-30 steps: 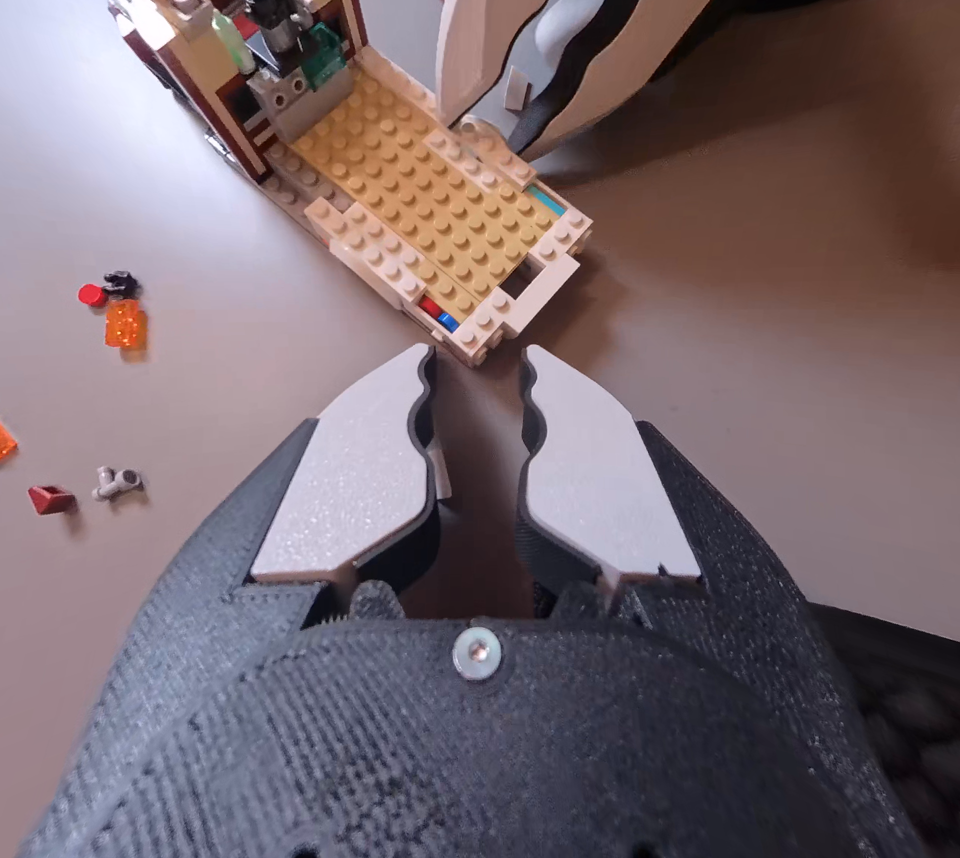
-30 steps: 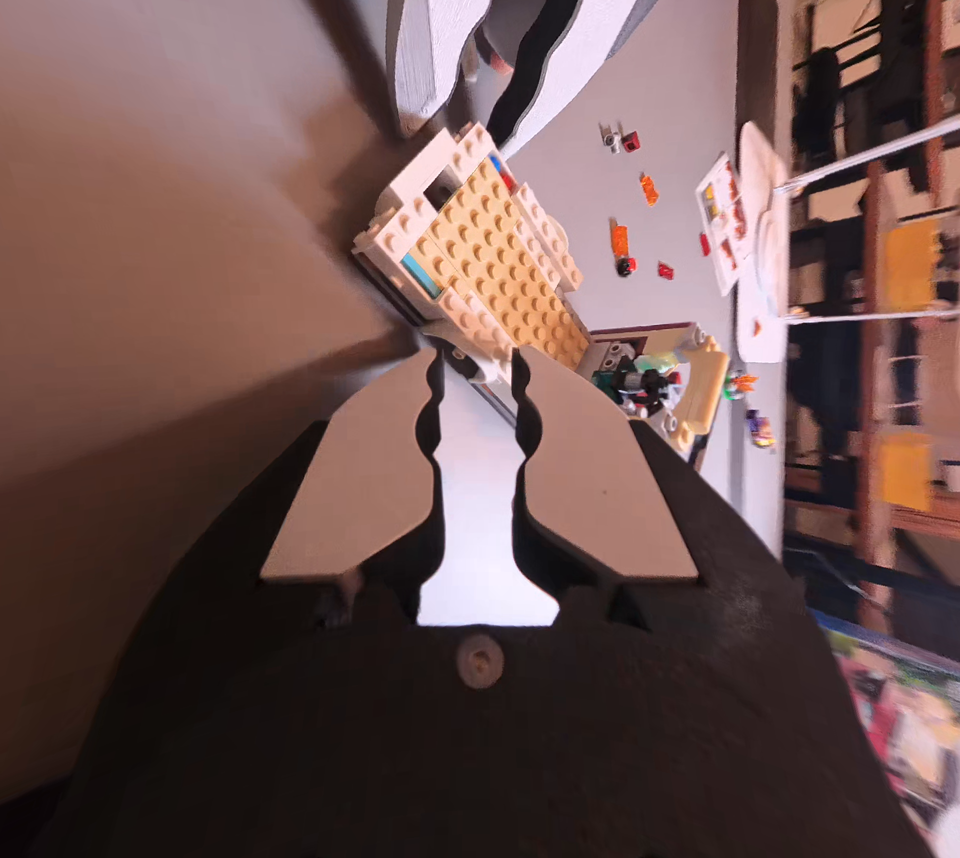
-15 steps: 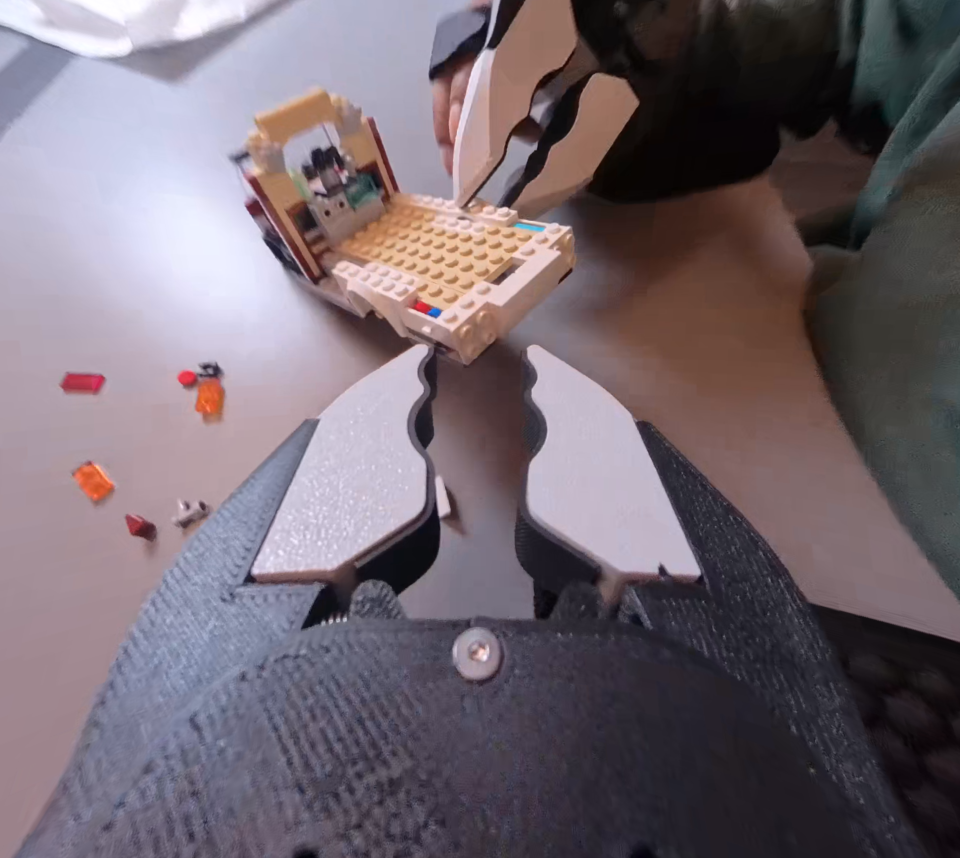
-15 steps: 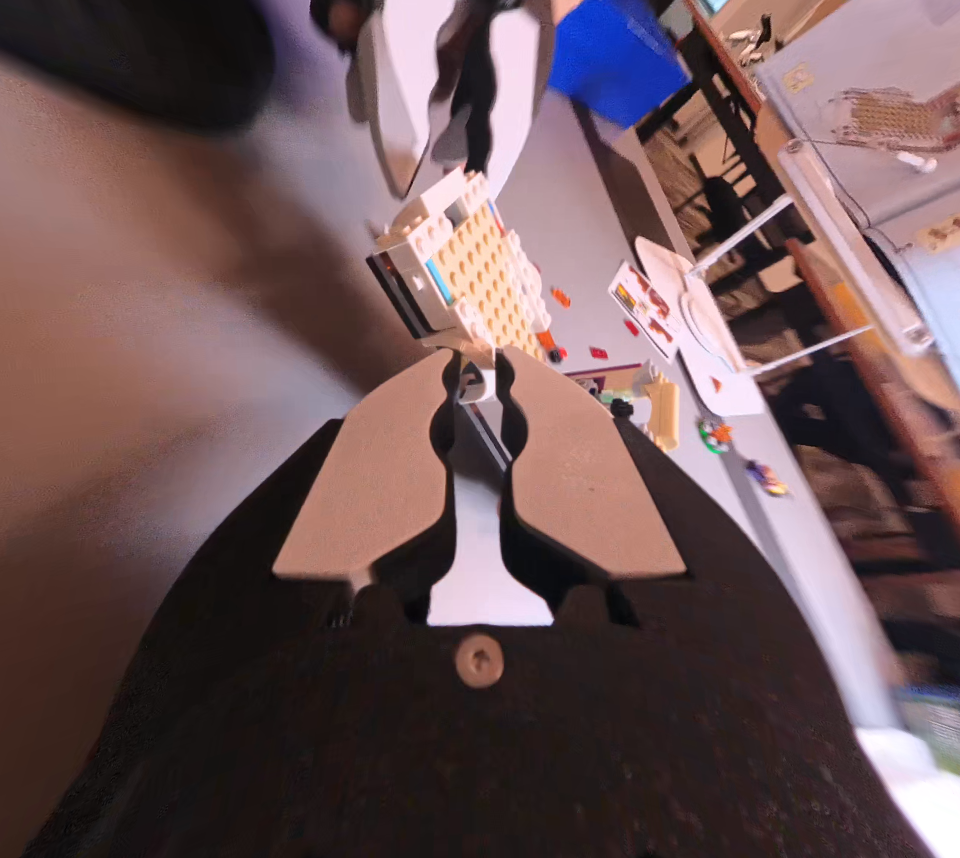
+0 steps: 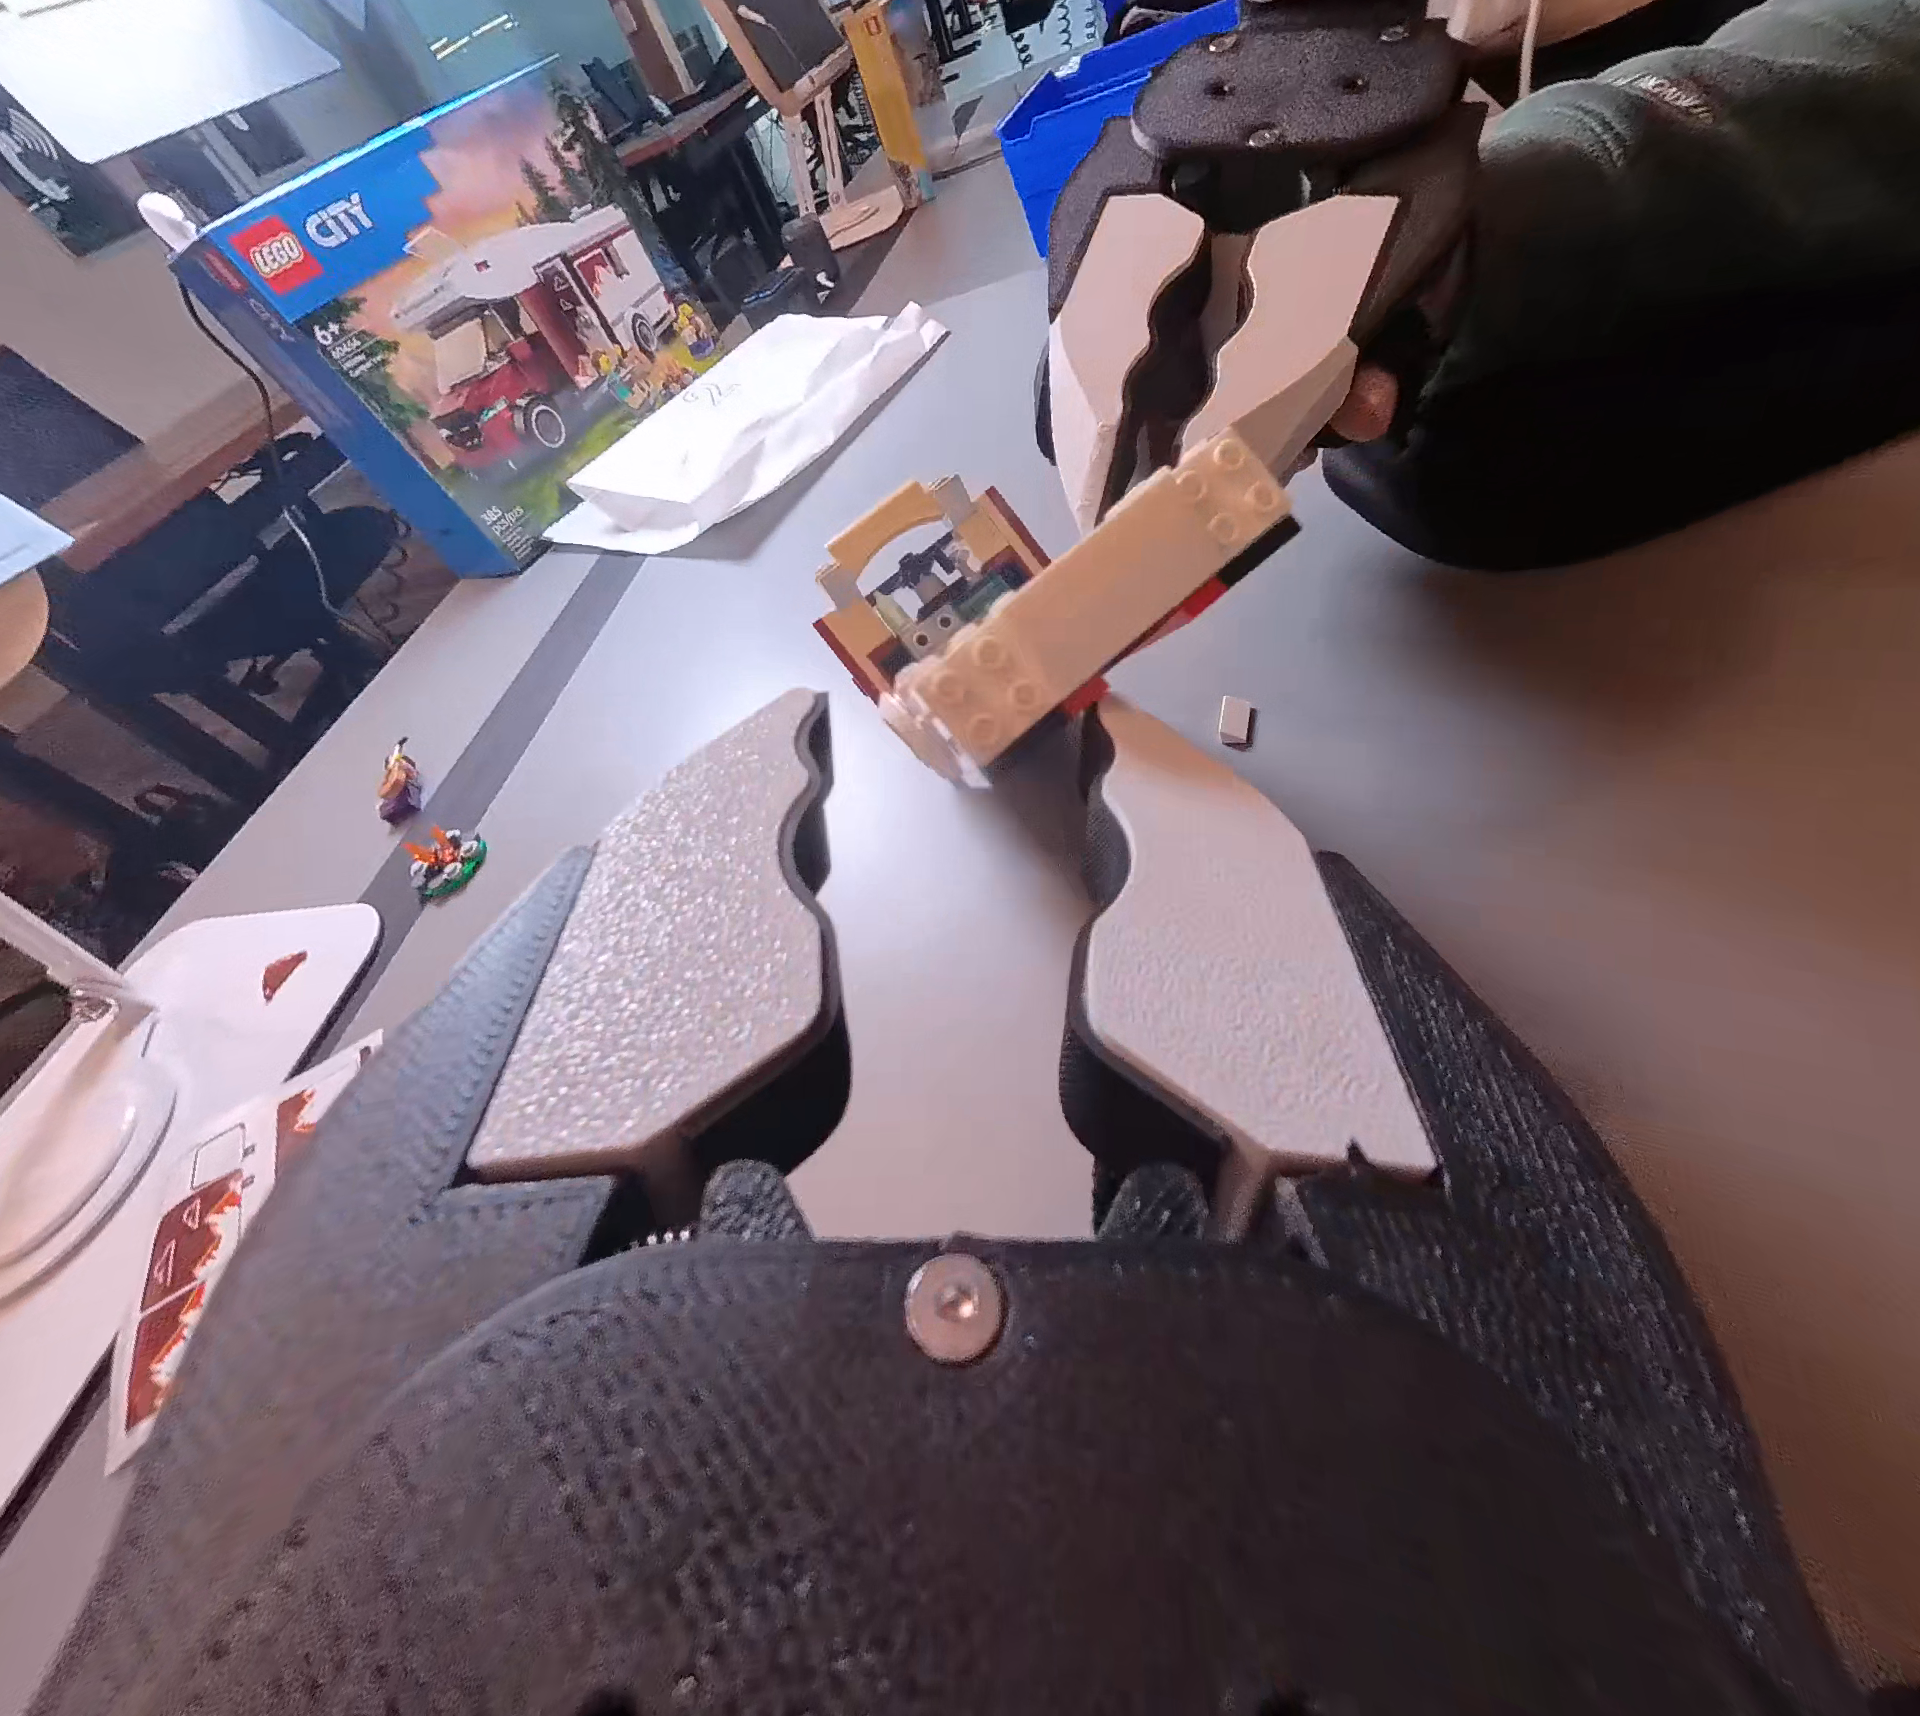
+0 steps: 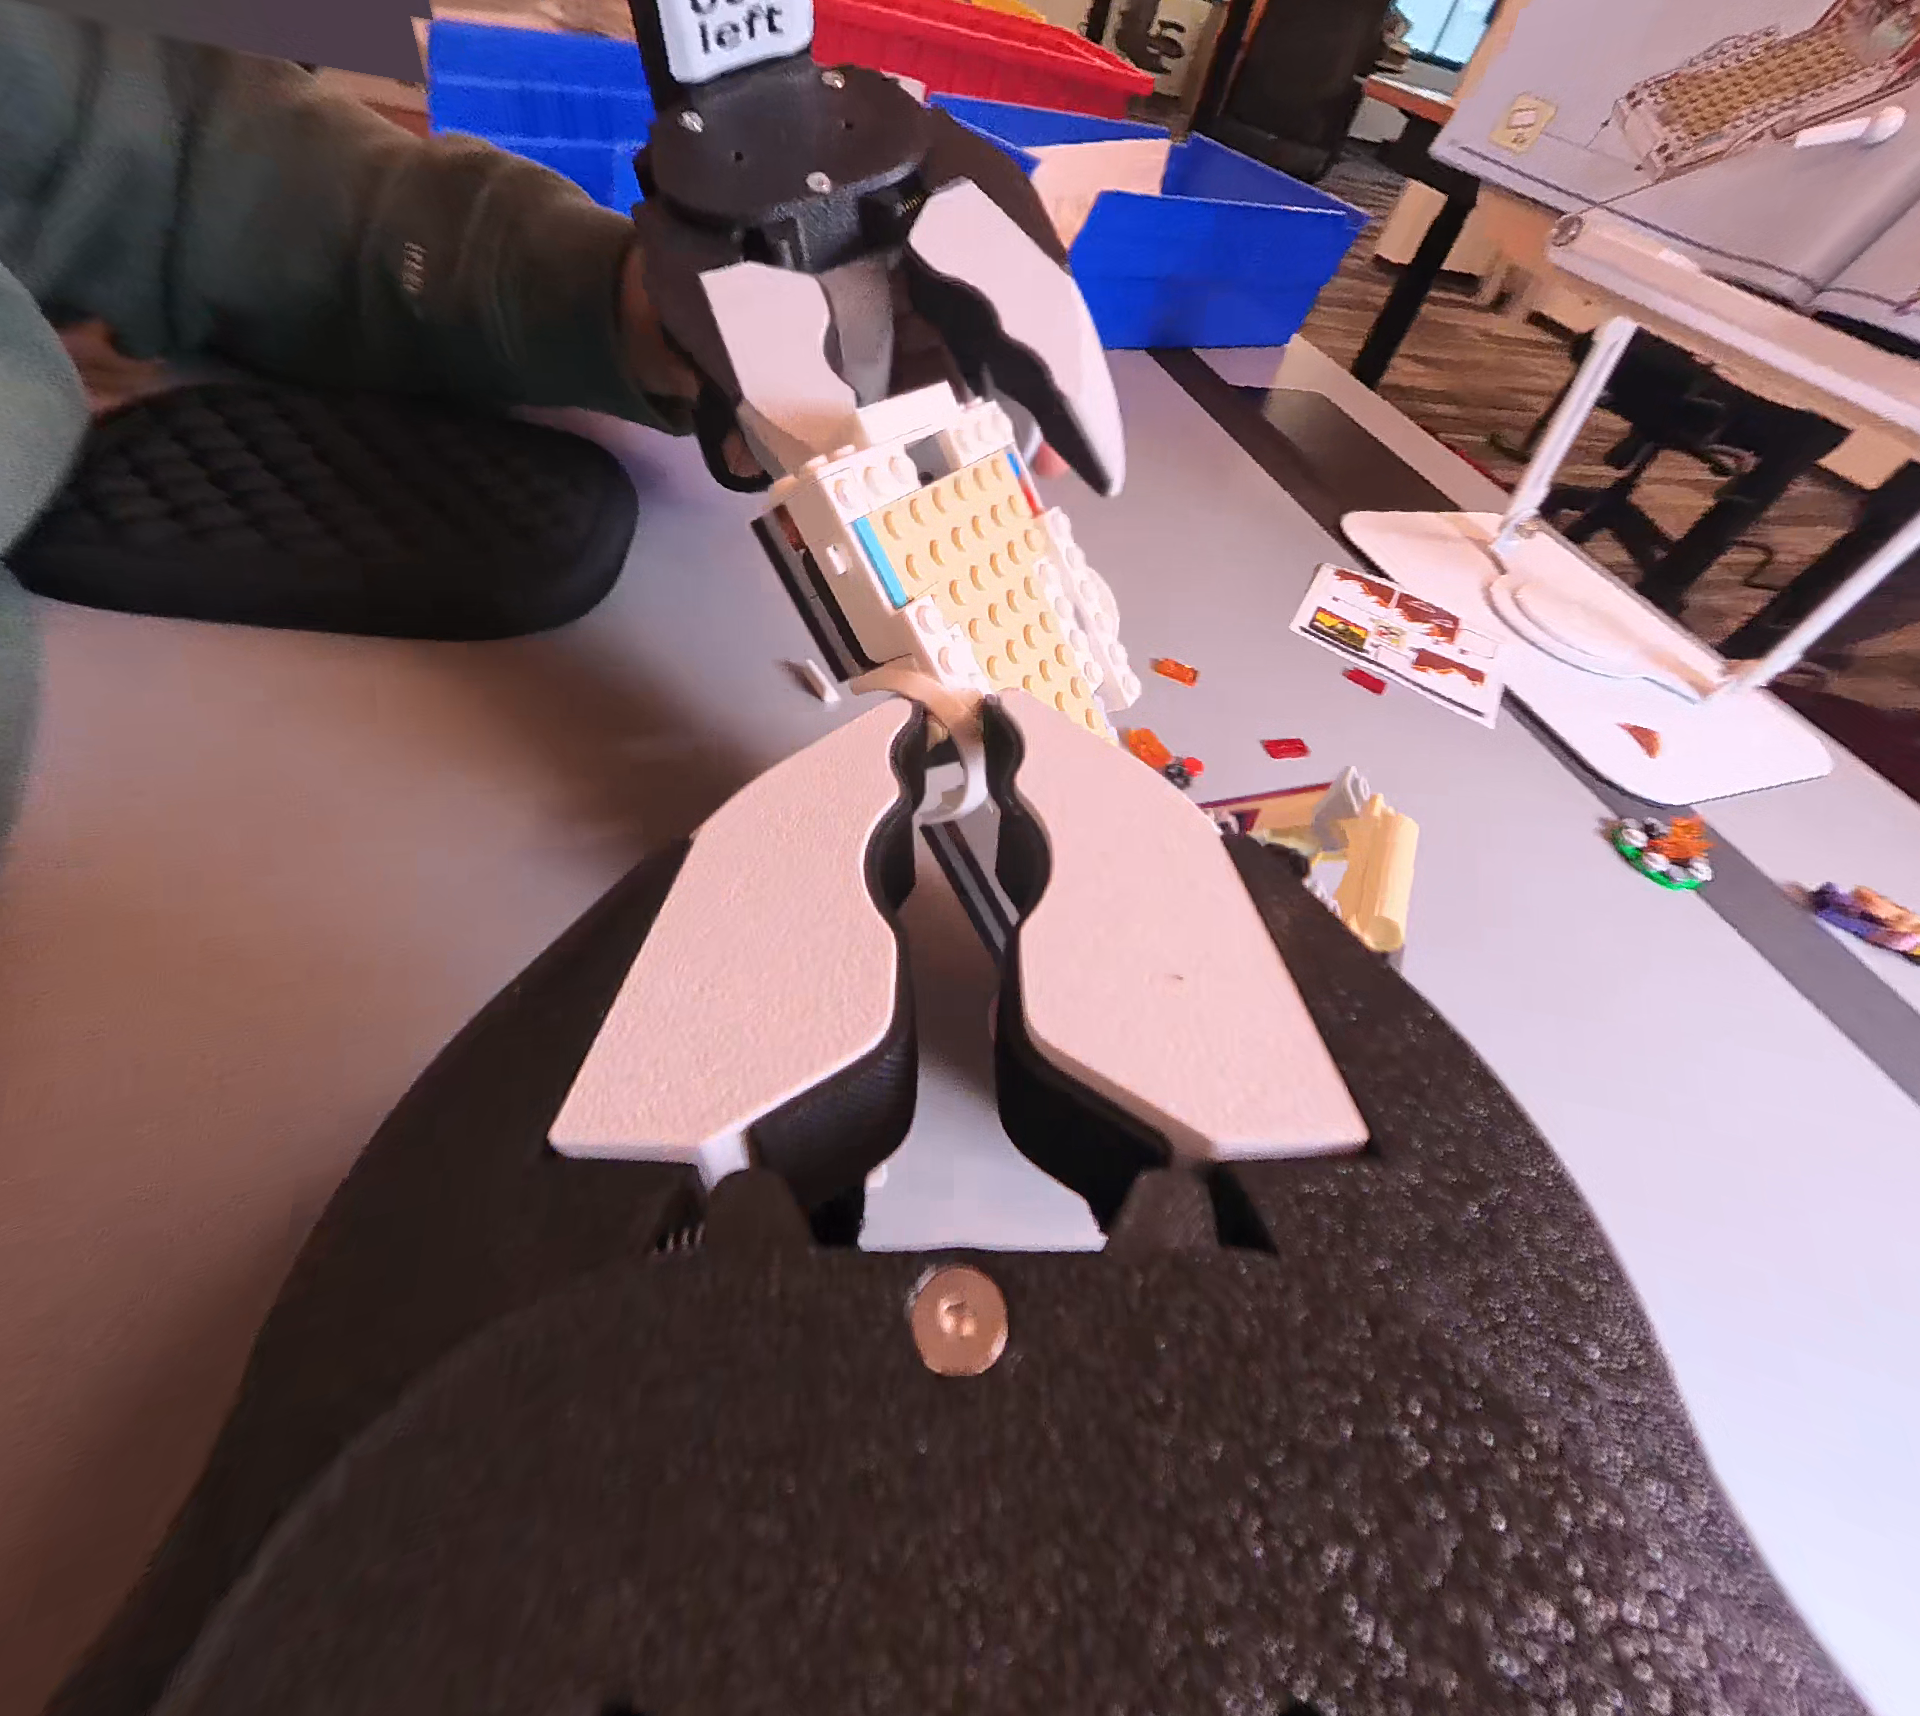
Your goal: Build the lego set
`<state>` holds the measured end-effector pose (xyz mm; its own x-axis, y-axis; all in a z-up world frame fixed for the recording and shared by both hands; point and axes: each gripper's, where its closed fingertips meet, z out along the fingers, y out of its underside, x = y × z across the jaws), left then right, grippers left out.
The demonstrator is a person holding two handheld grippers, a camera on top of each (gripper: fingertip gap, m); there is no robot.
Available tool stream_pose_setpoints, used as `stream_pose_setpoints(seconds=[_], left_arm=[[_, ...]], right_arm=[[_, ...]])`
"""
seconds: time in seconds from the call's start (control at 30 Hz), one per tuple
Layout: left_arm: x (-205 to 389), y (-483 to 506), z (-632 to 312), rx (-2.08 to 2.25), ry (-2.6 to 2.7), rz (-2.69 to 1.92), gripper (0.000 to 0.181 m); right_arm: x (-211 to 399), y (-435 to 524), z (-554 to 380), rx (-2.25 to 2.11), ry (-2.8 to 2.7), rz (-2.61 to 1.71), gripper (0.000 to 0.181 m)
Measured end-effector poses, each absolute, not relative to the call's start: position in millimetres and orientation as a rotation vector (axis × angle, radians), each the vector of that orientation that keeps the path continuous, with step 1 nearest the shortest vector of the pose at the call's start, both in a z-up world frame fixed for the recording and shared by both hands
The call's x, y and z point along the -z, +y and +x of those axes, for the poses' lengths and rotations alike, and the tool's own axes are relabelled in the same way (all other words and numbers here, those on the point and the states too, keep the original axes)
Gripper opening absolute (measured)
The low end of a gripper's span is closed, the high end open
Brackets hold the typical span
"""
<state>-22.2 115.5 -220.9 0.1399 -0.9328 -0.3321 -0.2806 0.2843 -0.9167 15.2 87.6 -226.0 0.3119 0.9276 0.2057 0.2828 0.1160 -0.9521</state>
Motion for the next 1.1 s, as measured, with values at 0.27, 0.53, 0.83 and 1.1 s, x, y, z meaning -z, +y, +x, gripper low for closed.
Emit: stream_pose_setpoints(seconds=[0.27,0.53,0.83,1.1], left_arm=[[210,92,-11,0.756,1.478,-1.058,0.033],[205,94,-9,0.801,1.418,-1.113,0.032],[191,95,-4,0.795,1.339,-1.175,0.031],[173,72,-1,0.768,1.35,-1.154,0.031]], right_arm=[[215,78,20,-0.894,-1.187,-1.402,0.011],[212,77,23,-0.751,-1.242,-1.382,0.024],[209,89,17,-0.239,-1.28,-1.262,0.036],[198,75,7,-0.451,-1.244,-1.259,0.03]])
